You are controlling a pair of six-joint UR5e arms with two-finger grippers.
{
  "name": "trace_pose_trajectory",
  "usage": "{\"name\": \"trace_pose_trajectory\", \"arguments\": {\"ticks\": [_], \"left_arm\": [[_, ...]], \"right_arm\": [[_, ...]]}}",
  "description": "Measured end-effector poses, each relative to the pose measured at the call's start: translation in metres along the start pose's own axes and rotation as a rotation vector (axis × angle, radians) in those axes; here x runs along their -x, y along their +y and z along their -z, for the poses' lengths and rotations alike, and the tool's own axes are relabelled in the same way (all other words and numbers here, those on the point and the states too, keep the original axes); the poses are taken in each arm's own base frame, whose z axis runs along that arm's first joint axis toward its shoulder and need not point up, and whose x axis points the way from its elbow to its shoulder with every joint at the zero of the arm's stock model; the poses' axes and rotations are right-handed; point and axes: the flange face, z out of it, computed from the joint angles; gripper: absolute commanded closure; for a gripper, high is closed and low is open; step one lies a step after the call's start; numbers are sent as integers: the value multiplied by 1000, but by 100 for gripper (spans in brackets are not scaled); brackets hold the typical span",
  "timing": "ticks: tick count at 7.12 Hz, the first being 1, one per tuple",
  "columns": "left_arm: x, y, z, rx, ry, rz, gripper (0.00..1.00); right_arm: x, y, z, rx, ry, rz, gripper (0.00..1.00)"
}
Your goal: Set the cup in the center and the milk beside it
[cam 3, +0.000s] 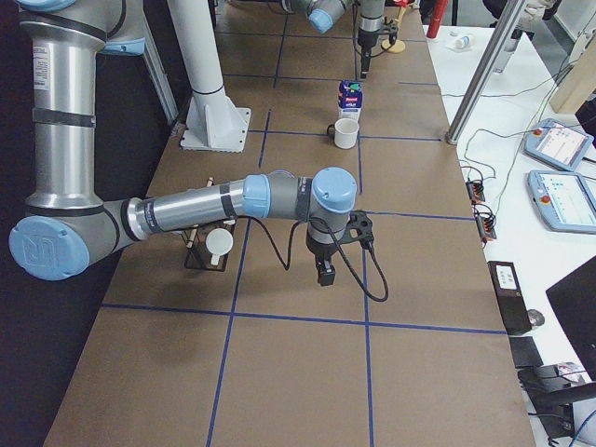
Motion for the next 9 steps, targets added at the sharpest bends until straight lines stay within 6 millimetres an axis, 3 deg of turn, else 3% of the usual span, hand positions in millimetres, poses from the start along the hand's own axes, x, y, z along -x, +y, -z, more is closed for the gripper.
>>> {"name": "trace_pose_trajectory", "arguments": {"ticks": [3,5,6,7,9], "left_arm": [[246,42,10,16,-9,-178,0],[399,98,-1,39,-21,-140,0],[450,132,-20,43,-23,-103,0],[482,156,-35,44,-22,-77,0],[521,189,-56,70,-20,-24,0]], "right_arm": [[-28,10,-23,22,7,-26,2],[-59,21,-36,-1,16,-53,1],[-63,22,-35,-11,18,-72,1],[-63,22,-34,-18,19,-86,1],[-61,18,-30,-27,20,-103,1]]}}
